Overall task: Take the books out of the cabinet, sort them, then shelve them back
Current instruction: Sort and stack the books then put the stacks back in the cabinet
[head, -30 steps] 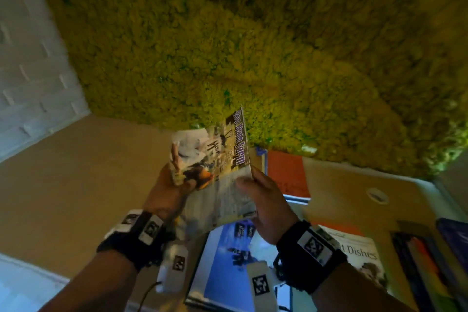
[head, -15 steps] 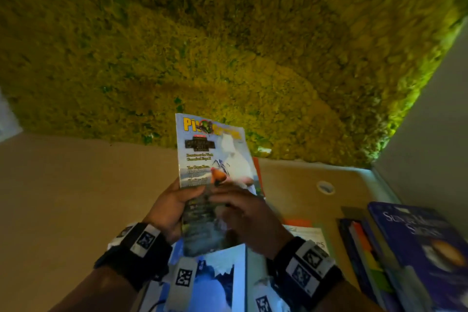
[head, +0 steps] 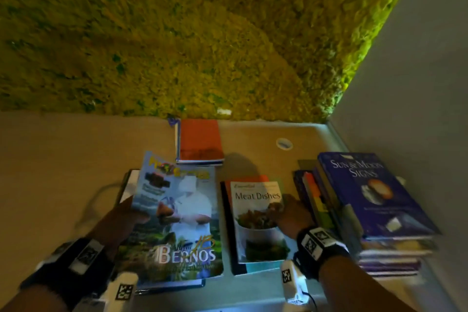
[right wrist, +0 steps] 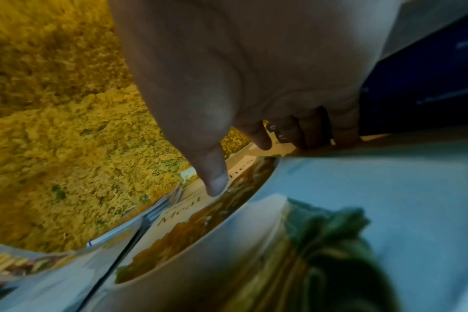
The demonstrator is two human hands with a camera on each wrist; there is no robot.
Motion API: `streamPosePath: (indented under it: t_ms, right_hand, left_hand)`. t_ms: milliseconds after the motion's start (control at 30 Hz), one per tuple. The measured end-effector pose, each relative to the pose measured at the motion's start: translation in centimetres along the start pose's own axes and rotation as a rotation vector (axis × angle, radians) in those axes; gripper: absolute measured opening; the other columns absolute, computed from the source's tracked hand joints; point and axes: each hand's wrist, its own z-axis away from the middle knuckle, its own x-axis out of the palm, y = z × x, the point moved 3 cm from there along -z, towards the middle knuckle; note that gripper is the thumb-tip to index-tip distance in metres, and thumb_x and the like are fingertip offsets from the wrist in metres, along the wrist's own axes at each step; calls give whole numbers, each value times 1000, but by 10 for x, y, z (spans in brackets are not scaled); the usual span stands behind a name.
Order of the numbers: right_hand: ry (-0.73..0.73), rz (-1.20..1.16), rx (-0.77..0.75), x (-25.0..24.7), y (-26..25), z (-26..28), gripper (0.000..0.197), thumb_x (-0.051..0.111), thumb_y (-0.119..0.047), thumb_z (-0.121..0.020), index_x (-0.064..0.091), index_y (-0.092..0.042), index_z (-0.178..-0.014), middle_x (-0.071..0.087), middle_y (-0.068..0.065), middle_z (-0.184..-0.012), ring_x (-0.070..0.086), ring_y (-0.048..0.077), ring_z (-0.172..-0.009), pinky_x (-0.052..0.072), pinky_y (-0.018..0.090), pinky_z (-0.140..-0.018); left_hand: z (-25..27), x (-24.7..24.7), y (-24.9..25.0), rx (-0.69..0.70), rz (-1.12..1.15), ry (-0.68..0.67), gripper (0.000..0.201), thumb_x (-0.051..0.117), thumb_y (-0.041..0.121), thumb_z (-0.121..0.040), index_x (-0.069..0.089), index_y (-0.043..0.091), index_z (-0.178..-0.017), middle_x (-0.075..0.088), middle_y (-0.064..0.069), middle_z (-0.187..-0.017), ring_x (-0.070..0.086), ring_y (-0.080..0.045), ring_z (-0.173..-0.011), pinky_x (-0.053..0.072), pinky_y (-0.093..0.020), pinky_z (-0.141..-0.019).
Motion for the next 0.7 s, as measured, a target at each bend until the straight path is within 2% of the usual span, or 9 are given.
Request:
streamPosePath:
  t_ms: [67,133,200,267,333,400,433,567,700]
  right_hand:
    - [0,59,-5,-9,-13,16,56,64,-65,-76,49,-27,-114,63,1,-108,64,23,-89,55,36,-72]
    - [-10,71,14,-13,-16,24,55,70,-55,-80,46,-23,-118,56,5,-118,59,26,-96,50,35,-74]
    - [4,88,27,-13,-15,25,61,74,-56,-74,46,-24,-117,53,8,-124,57,31,-104,53,40,-83]
    - [-14,100,37,-11,-14,23,70,76,-59,-68,45,-24,-120,53,9,-129,57,34,-112,54,45,-91]
    - [-32,75,49,-10,-13,20,77,80,-58,-65,44,-24,-123,55,9,-130,57,34,-115,54,48,-93]
    - [-40,12,62,-11,-15,22,78,84,-54,-65,45,-22,-123,57,9,-129,59,32,-113,56,47,-91]
    - [-40,-23,71,-10,-13,21,76,84,-51,-66,45,-21,-123,57,8,-128,60,30,-110,58,45,-88]
    - [-48,-77,89,-5,-8,23,73,79,-56,-66,49,-19,-122,60,8,-122,63,27,-104,60,39,-78]
    - [-90,-62,29,4,-2,18,73,70,-64,-63,60,-24,-123,64,3,-125,61,26,-113,58,43,-93]
  left_hand:
    - [-2,-15,-12,-30,-268,118,24,73,12,-74,73,31,-89,78,11,-85,67,-22,-94,52,-34,-73]
    - [-9,-28,-25,-62,-636,223,59,73,43,-54,64,32,-112,77,2,-93,69,-26,-88,58,-42,-73]
    - [-14,-19,-30,-16,-950,397,79,69,58,-60,45,39,-133,65,-13,-113,65,-37,-97,58,-50,-80]
    - [-9,28,-16,195,-1074,418,75,62,54,-75,40,30,-143,52,-16,-133,54,-38,-118,51,-50,-93]
    - [3,96,1,280,-977,148,71,59,41,-91,30,22,-152,48,-5,-141,55,-20,-117,50,-35,-92]
    - [-6,150,-7,137,-764,-175,62,59,27,-97,28,26,-151,51,9,-135,58,1,-94,50,-12,-70]
    - [-15,169,-12,89,-678,-213,56,59,24,-97,33,27,-146,56,9,-136,60,4,-92,50,-9,-64]
    - [-51,187,-21,-21,-528,-110,45,68,27,-89,52,29,-131,67,6,-127,66,-12,-108,54,-17,-72]
    - [-71,173,-17,-205,-351,59,31,74,31,-82,64,17,-108,73,-1,-106,70,-18,-90,61,-30,-76]
